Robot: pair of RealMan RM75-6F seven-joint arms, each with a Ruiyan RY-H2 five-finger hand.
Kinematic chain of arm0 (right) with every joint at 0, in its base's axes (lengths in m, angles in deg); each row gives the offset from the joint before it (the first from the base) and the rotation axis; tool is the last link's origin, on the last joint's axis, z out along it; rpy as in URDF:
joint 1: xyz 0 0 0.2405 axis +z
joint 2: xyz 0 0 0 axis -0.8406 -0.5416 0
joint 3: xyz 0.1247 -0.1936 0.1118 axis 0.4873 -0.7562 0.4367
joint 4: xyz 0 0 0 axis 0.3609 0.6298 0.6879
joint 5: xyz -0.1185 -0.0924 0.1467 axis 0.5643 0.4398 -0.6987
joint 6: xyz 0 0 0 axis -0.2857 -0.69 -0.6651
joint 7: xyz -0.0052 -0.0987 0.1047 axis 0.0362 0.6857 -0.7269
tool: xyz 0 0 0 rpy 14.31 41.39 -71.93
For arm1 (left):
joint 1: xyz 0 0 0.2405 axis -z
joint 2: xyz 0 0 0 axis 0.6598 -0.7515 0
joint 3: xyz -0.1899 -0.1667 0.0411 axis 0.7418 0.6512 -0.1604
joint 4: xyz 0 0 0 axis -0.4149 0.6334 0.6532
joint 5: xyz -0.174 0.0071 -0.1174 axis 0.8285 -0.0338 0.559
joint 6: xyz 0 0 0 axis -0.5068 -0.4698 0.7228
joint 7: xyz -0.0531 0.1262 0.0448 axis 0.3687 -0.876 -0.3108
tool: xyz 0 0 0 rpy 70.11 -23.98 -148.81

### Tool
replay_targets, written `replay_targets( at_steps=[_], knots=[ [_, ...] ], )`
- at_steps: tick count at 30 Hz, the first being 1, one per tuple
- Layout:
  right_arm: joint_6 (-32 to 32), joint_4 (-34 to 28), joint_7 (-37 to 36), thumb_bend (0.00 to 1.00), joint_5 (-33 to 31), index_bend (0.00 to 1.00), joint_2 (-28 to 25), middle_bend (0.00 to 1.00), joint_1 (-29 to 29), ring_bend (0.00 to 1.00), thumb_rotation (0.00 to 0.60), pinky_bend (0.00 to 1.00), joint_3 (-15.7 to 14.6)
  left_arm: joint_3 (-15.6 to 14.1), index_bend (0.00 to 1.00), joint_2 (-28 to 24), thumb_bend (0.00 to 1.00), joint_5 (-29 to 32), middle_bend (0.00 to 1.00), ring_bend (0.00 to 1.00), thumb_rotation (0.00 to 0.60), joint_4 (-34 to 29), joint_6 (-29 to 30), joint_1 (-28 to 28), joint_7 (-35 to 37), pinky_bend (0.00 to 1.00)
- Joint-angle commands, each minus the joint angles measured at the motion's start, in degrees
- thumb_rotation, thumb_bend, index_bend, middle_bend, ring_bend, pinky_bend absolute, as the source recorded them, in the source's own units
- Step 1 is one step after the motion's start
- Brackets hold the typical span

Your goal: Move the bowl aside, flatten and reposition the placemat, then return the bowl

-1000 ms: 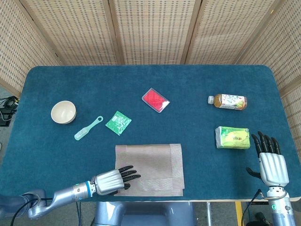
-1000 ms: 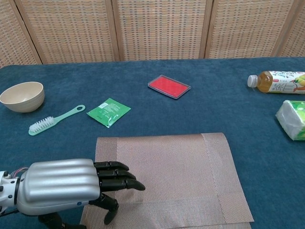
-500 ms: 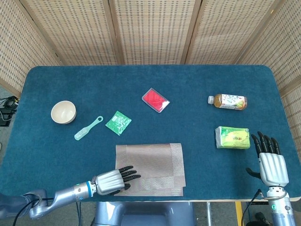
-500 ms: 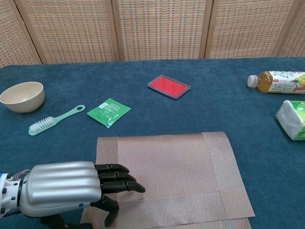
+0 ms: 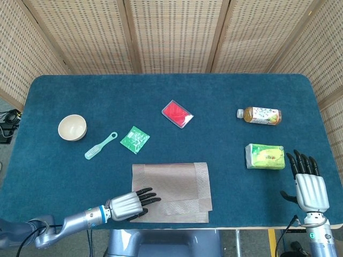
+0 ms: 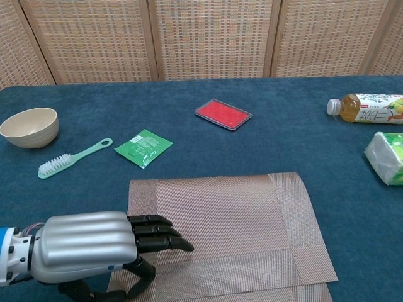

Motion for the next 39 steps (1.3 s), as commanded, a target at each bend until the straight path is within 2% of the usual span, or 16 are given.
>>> replay_targets(
  at_steps=[1, 7, 9, 12, 16, 19, 20, 21, 22, 24, 25, 29, 34, 39],
  knots=[
    [0.02, -0.02, -0.10, 0.00, 0.00, 0.00, -0.05, 0.00, -0.01, 0.00, 0.600, 0.00, -0.01, 0.22, 0.63, 0.19, 0.49, 0.30, 0.00, 0.00, 0.600, -0.02, 0.09, 0.09, 0.65, 0.00],
    [0.12, -0.01, -0.18, 0.00, 0.02, 0.00, -0.08, 0.00, 0.02, 0.00, 0.600, 0.00, -0.05, 0.94, 0.72, 0.56, 0.58, 0.85, 0.00, 0.00, 0.600, 0.06, 0.99, -0.10, 1.10, 0.00],
    [0.14, -0.01, -0.17, 0.00, 0.04, 0.00, -0.09, 0.00, 0.02, 0.00, 0.600, 0.00, -0.07, 1.28, 0.77, 0.70, 0.64, 1.07, 0.00, 0.00, 0.600, 0.01, 1.59, -0.32, 1.28, 0.00],
    [0.16, 0.00, -0.15, 0.00, 0.01, 0.00, -0.07, 0.00, 0.03, 0.00, 0.600, 0.00, -0.07, 2.98, 0.81, 0.56, 0.70, 2.01, 0.00, 0.00, 0.600, -0.65, 3.38, -0.56, 1.85, 0.00],
    [0.27, -0.03, -0.13, 0.00, -0.01, 0.00, -0.05, 0.00, 0.08, 0.00, 0.600, 0.00, -0.10, 5.67, 0.83, -0.12, 0.71, 3.88, 0.00, 0.00, 0.600, -2.03, 4.49, -0.34, 2.29, 0.00],
    [0.55, -0.19, -0.35, 0.00, -0.10, 0.00, -0.12, 0.00, 0.18, 0.00, 0.600, 0.00, -0.09, 9.58, 0.83, -1.33, 0.71, 7.63, 0.00, 0.00, 0.600, -4.66, 4.26, 0.19, 2.59, 0.00],
    [0.61, -0.19, -0.36, 0.00, -0.11, 0.00, -0.15, 0.00, 0.23, 0.00, 0.600, 0.00, -0.07, 11.73, 0.83, -1.94, 0.71, 9.96, 0.00, 0.00, 0.600, -6.15, 3.71, 0.48, 2.34, 0.00],
    [0.70, -0.14, -0.28, 0.00, -0.21, 0.00, -0.13, 0.00, 0.27, 0.00, 0.600, 0.00, -0.06, 15.37, 0.83, -2.47, 0.71, 13.28, 0.00, 0.00, 0.600, -7.18, 3.76, 0.82, 1.96, 0.00],
    [0.84, -0.10, -0.21, 0.00, -0.36, 0.00, -0.09, 0.00, 0.32, 0.00, 0.600, 0.00, -0.03, 18.39, 0.83, -2.87, 0.71, 16.81, 0.00, 0.00, 0.600, -8.29, 2.05, 1.63, 0.60, 0.00],
    [0.98, -0.11, -0.15, 0.00, -0.52, 0.00, -0.08, 0.00, 0.36, 0.00, 0.600, 0.00, -0.02, 21.28, 0.83, -3.46, 0.71, 21.05, 0.00, 0.00, 0.600, -9.85, -0.44, 2.51, -2.07, 0.00],
    [1.11, -0.33, -0.31, 0.00, -0.50, 0.00, -0.14, 0.00, 0.39, 0.00, 0.600, 0.00, -0.09, 24.86, 0.83, -3.77, 0.71, 26.21, 0.00, 0.00, 0.600, -10.24, -2.93, 3.68, -4.39, 0.00],
    [0.73, -0.58, -0.48, 0.00, -0.09, 0.00, -0.39, 0.00, 0.26, 0.00, 0.600, 0.00, -0.16, 31.62, 0.83, -3.10, 0.71, 38.04, 0.00, 0.00, 0.600, -7.39, -9.15, 7.28, -7.89, 0.00],
    [0.39, -0.63, -0.90, 0.00, -0.27, 0.00, -0.64, 0.00, 0.16, 0.00, 0.600, 0.00, 0.15, 35.72, 0.83, -0.83, 0.71, 46.97, 0.00, 0.00, 0.600, 0.76, -12.72, 10.55, -9.65, 0.00],
    [0.72, -0.89, -0.42, 0.00, -0.54, 0.00, -0.67, 0.00, 0.31, 0.00, 0.600, 0.00, 0.10, 37.17, 0.83, 3.45, 0.71, 54.44, 0.00, 0.00, 0.600, 8.92, -12.79, 11.98, -12.64, 0.00]
  ],
)
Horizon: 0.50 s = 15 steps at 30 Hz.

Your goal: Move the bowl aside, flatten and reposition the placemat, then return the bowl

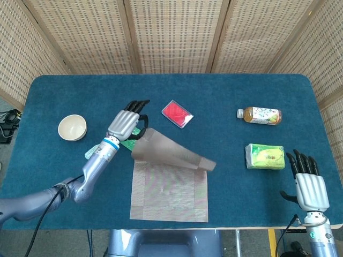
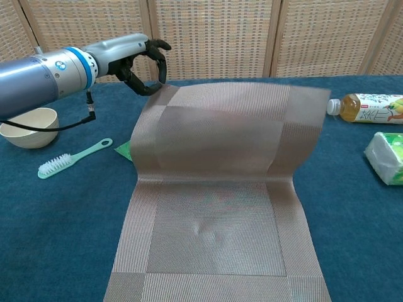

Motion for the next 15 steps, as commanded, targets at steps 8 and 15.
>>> replay_targets(
  at_steps=[8, 15],
  knots=[
    [-0.14, -0.01, 0.49, 0.00, 0.18, 0.00, 0.17, 0.00, 0.00, 0.00, 0.600, 0.00, -0.18, 3.75, 0.72, 9.59, 0.63, 11.03, 0.00, 0.00, 0.600, 18.30, -1.62, 3.17, -2.35, 0.00],
    [0.05, 0.48, 0.72, 0.00, 0.12, 0.00, 0.48, 0.00, 0.14, 0.00, 0.600, 0.00, -0.21, 4.35, 0.00, 5.96, 0.00, 8.76, 0.00, 0.00, 0.600, 15.16, -1.55, 1.41, 2.38, 0.00]
  ],
)
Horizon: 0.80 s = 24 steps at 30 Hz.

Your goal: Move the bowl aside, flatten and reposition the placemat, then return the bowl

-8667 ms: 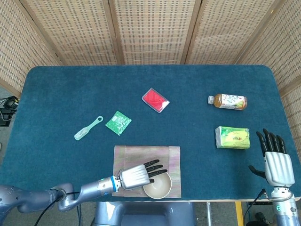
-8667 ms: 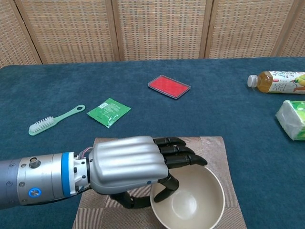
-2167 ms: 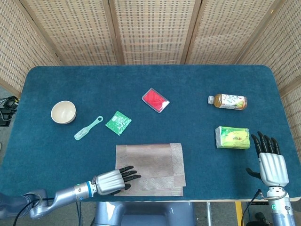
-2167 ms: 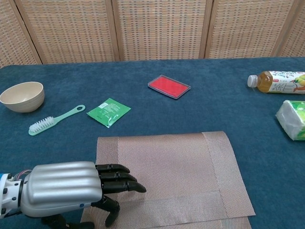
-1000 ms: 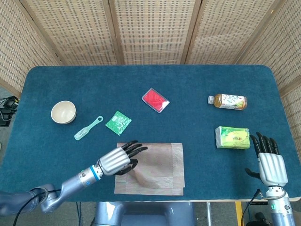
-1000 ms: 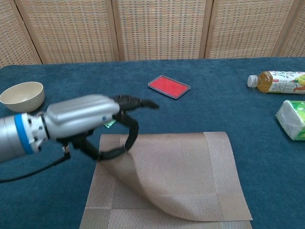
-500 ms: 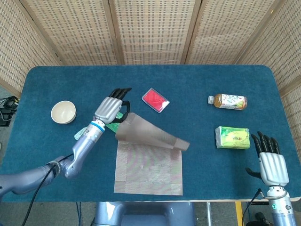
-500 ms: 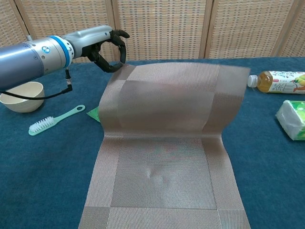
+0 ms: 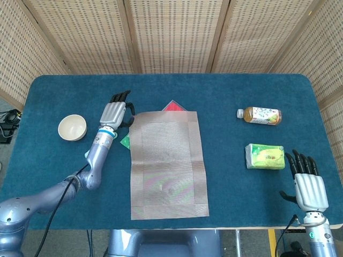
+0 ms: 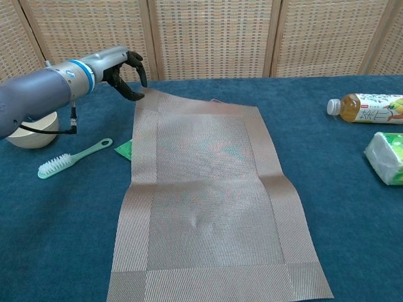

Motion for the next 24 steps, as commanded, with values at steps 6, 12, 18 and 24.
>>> replay_targets(
  at_steps=[6, 12, 18, 24],
  knots=[
    [0.60, 2.37, -0.84, 0.00, 3.67, 0.00, 1.01, 0.00, 0.72, 0.00, 0.600, 0.00, -1.41, -0.72, 0.00, -11.51, 0.00, -7.58, 0.00, 0.00, 0.600, -13.44, 10.34, -7.34, 4.35, 0.00],
    [-0.52, 11.55, -1.49, 0.00, 18.45, 0.02, 3.05, 0.00, 3.26, 0.00, 0.600, 0.00, -5.85, -4.16, 0.00, -23.74, 0.00, -5.99, 0.00, 0.00, 0.600, -29.04, 18.59, -16.74, -3.35, 0.00],
    [-1.15, 17.26, -6.15, 0.00, 30.94, 0.07, 4.10, 0.00, 7.24, 0.00, 0.600, 0.00, -9.73, -9.06, 0.00, -34.49, 0.00, -7.14, 0.00, 0.00, 0.600, -44.96, 28.77, -27.92, -5.20, 0.00],
    [0.52, 17.97, -6.64, 0.00, 38.72, 0.10, 5.72, 0.00, 11.45, 0.00, 0.600, 0.00, -11.82, -15.55, 0.00, -40.29, 0.00, -12.28, 0.00, 0.00, 0.600, -52.26, 37.52, -36.61, -8.42, 0.00]
  ],
)
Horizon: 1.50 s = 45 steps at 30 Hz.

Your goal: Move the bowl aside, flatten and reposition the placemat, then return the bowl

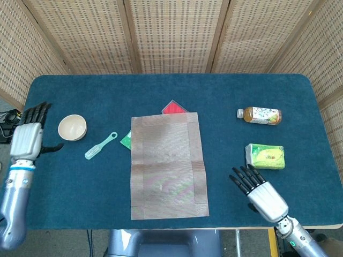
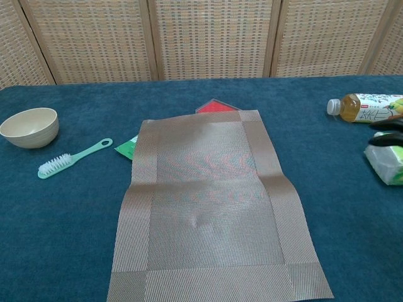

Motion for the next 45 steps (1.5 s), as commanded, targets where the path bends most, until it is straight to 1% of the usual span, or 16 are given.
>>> replay_targets(
  at_steps=[1, 6, 12, 18, 21, 26, 32, 39, 45],
  knots=[
    [1.50, 0.73, -0.44, 0.00, 4.00, 0.10, 1.55, 0.00, 3.10, 0.00, 0.600, 0.00, -1.87, -5.05, 0.00, -5.03, 0.00, -4.35, 0.00, 0.00, 0.600, -5.59, 6.24, -6.17, -2.96, 0.00],
    [4.48, -0.51, 0.30, 0.00, 5.56, 0.12, 2.62, 0.00, 5.33, 0.00, 0.600, 0.00, -2.34, -6.07, 0.00, -5.77, 0.00, -6.45, 0.00, 0.00, 0.600, -6.22, 8.10, -8.01, -3.16, 0.00],
    [9.69, -1.49, 1.96, 0.00, 6.75, 0.13, 4.98, 0.00, 8.73, 0.00, 0.600, 0.00, -2.36, -6.35, 0.00, -5.80, 0.00, -8.31, 0.00, 0.00, 0.600, -6.10, 7.53, -8.74, -1.23, 0.00],
    [14.95, -0.36, 2.92, 0.00, 6.60, 0.13, 7.91, 0.00, 11.20, 0.00, 0.600, 0.00, -2.96, -6.62, 0.00, -5.46, 0.00, -10.01, 0.00, 0.00, 0.600, -5.63, 7.13, -8.91, -1.84, 0.00],
    [16.86, 1.32, 2.91, 0.00, 6.07, 0.13, 9.78, 0.00, 12.00, 0.00, 0.600, 0.00, -3.30, -6.62, 0.00, -5.30, 0.00, -10.62, 0.00, 0.00, 0.600, -5.59, 7.18, -9.12, -2.16, 0.00],
    [17.60, 4.74, 3.67, 0.00, 5.92, 0.14, 12.84, 0.00, 13.04, 0.00, 0.600, 0.00, -2.97, -6.60, 0.00, -5.13, 0.00, -11.63, 0.00, 0.00, 0.600, -5.55, 7.18, -9.42, -2.19, 0.00],
    [18.22, 6.59, 3.75, 0.00, 5.20, 0.14, 15.38, 0.00, 14.05, 0.00, 0.600, 0.00, -2.89, -6.59, 0.00, -4.90, 0.00, -12.28, 0.00, 0.00, 0.600, -5.36, 6.45, -9.51, -2.18, 0.00],
    [19.33, 7.25, 4.70, 0.00, 4.11, 0.14, 17.10, 0.00, 15.13, 0.00, 0.600, 0.00, -2.98, -6.25, 0.00, -4.73, 0.00, -12.18, 0.00, 0.00, 0.600, -5.29, 5.65, -9.61, -2.38, 0.00],
    [18.83, 7.29, 4.56, 0.01, 2.18, 0.14, 18.63, 0.00, 15.75, 0.00, 0.600, 0.00, -1.98, -5.74, 0.00, -4.61, 0.00, -11.60, 0.00, 0.00, 0.600, -4.92, 4.58, -9.46, -2.47, 0.00]
  ],
)
